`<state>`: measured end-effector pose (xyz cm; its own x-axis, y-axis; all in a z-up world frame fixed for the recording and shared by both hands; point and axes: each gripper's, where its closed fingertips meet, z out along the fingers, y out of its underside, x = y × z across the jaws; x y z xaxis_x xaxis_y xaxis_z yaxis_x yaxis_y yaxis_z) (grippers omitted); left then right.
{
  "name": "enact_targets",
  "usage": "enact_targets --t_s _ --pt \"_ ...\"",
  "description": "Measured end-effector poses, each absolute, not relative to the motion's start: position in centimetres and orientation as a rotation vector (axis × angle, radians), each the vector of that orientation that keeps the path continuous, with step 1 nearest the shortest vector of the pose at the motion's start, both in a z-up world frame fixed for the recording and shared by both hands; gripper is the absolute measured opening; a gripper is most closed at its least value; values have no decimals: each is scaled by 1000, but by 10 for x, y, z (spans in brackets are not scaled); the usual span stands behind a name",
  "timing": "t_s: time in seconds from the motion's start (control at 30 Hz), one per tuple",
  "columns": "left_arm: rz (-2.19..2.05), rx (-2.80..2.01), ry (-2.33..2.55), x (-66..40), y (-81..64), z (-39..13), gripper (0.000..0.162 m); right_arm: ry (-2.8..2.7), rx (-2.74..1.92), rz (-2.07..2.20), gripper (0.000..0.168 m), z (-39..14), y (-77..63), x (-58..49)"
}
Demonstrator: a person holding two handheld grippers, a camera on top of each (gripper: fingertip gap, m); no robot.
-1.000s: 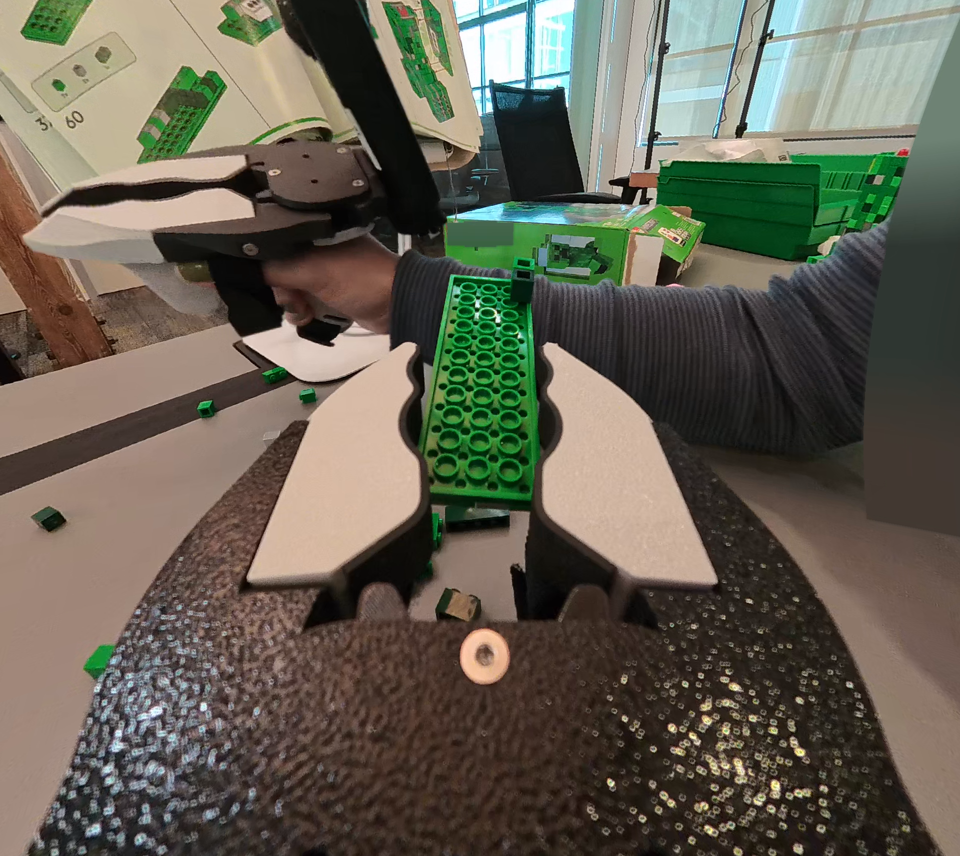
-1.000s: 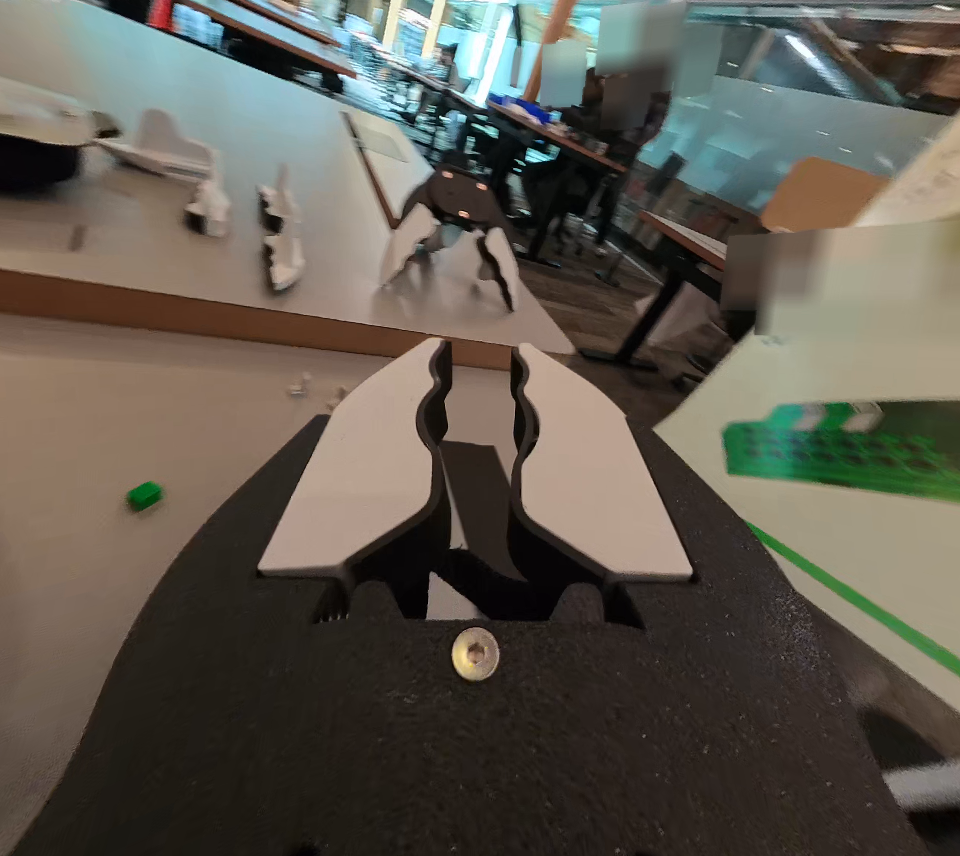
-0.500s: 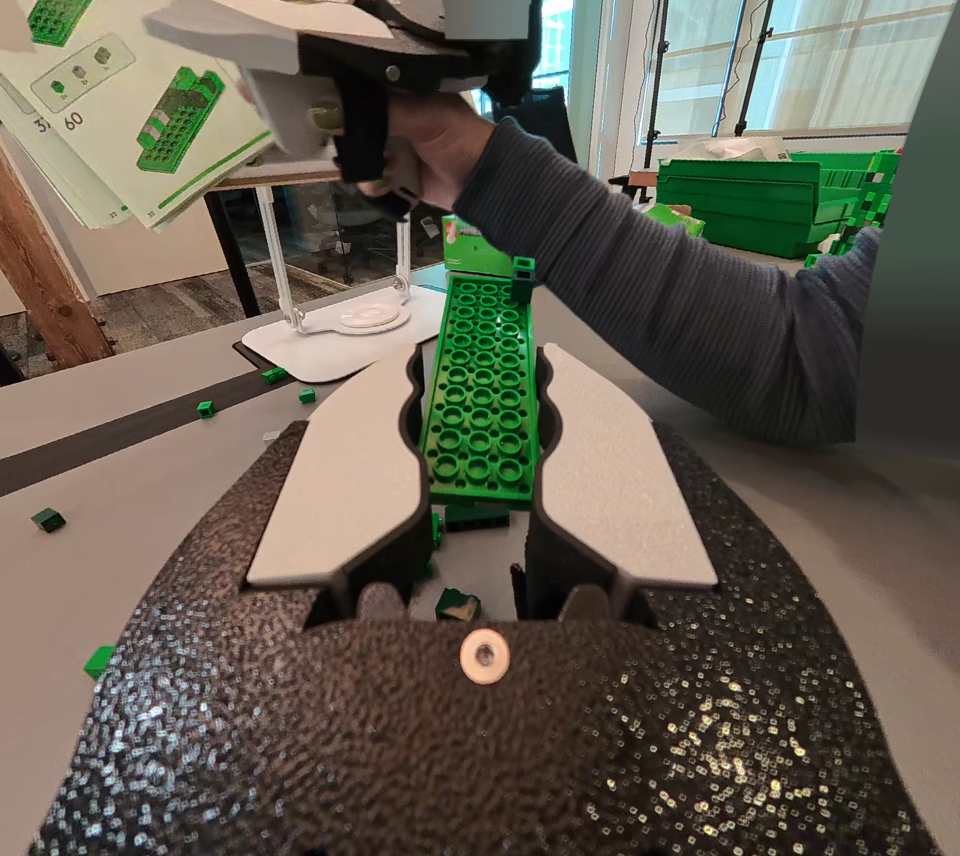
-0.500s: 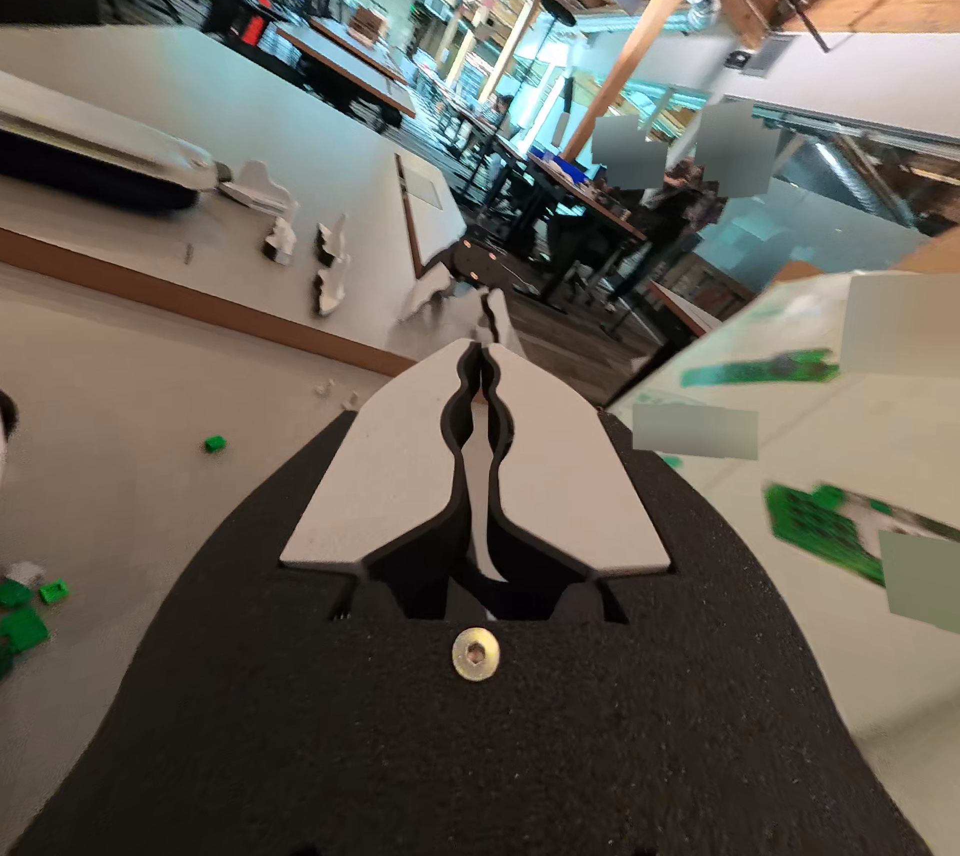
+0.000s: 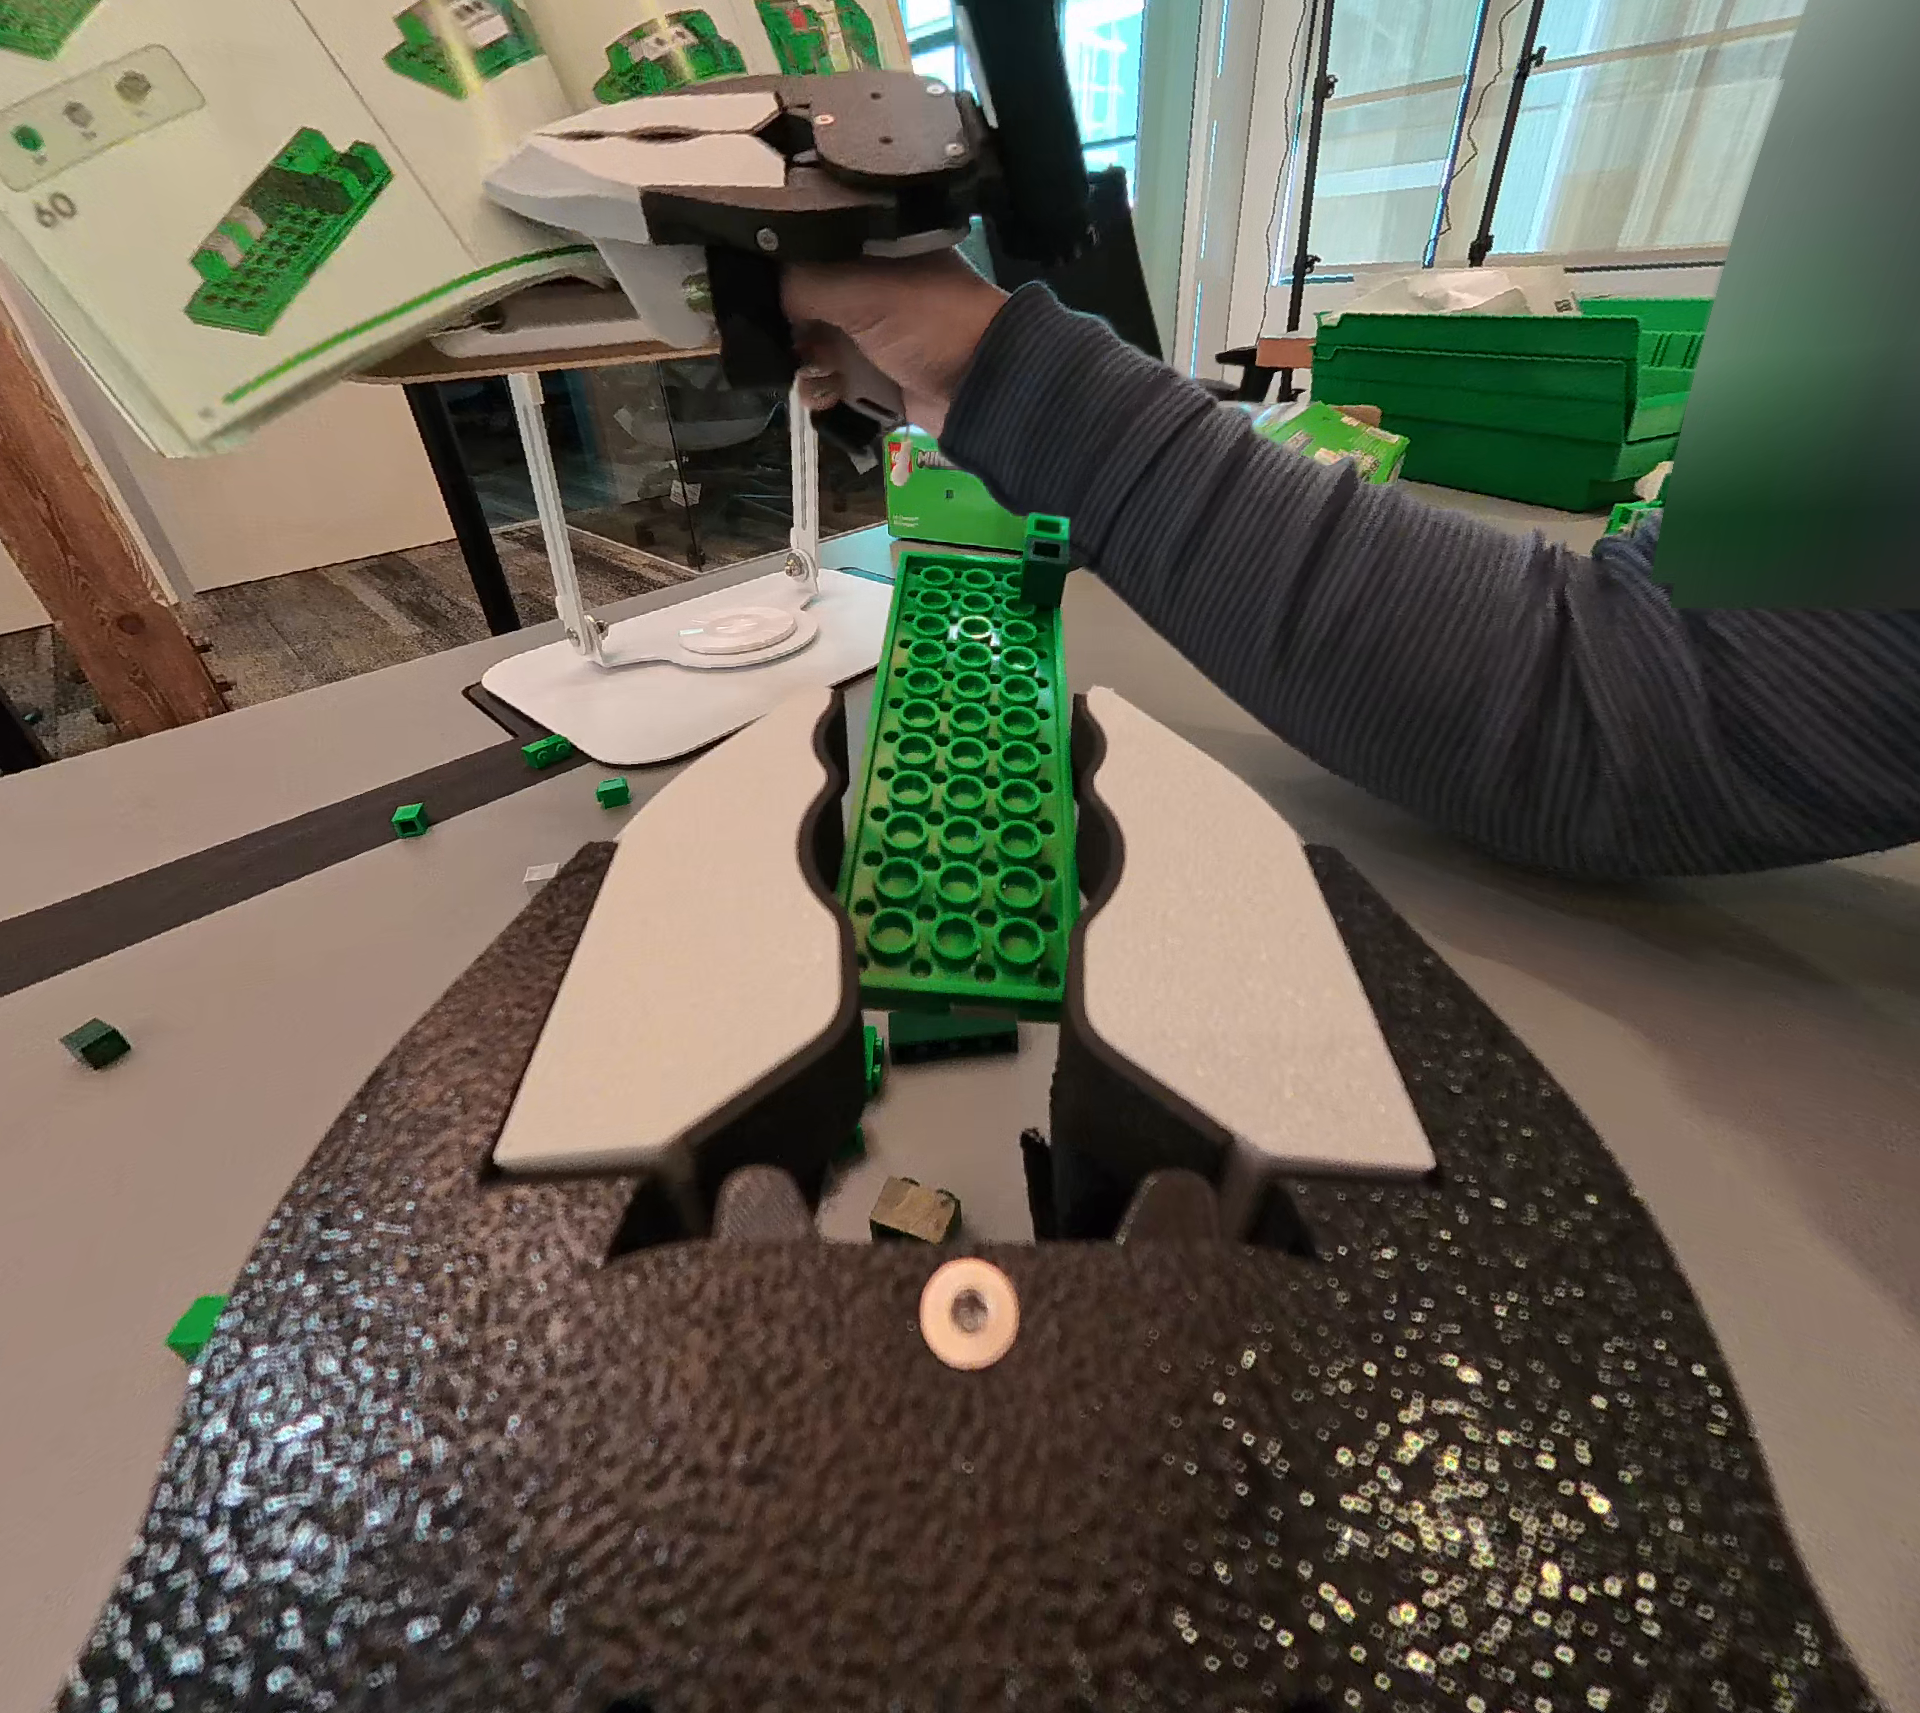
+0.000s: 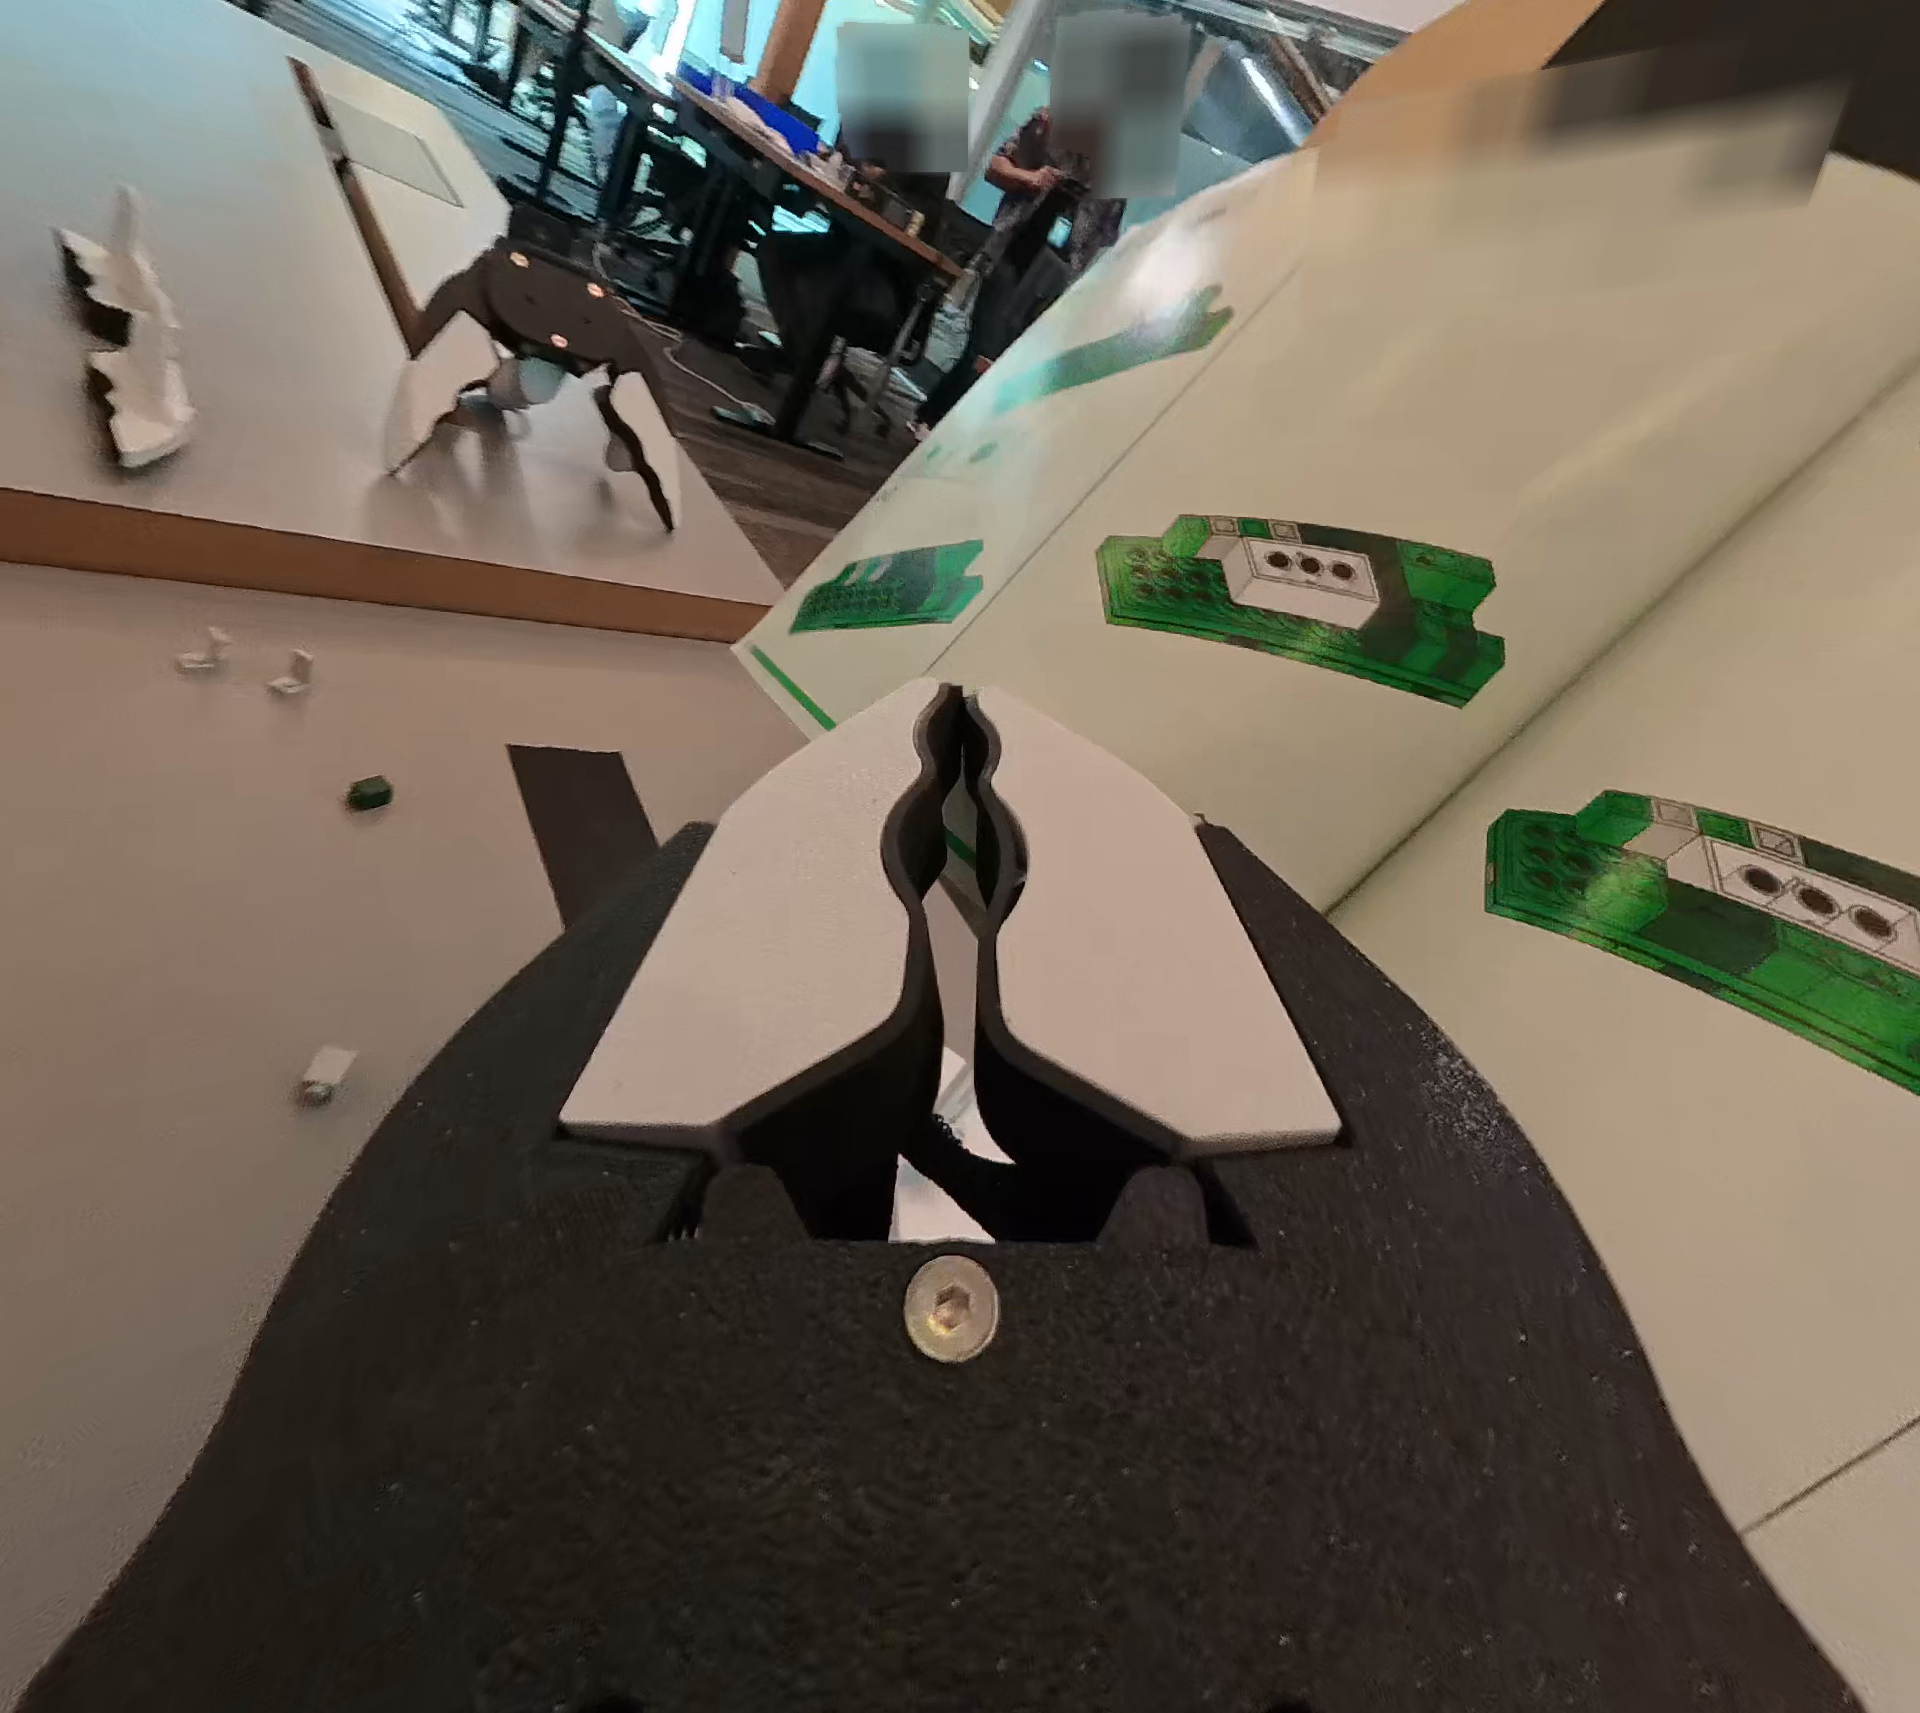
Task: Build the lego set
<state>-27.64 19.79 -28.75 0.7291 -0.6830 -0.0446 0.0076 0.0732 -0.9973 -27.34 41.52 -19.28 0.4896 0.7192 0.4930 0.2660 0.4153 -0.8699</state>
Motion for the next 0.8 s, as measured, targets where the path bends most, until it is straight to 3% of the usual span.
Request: enact_targets --t_s 0.8 --pt "-595 -1506 538 -280 202 -294 41 -1204 -1149 364 0 -208 405 -279"
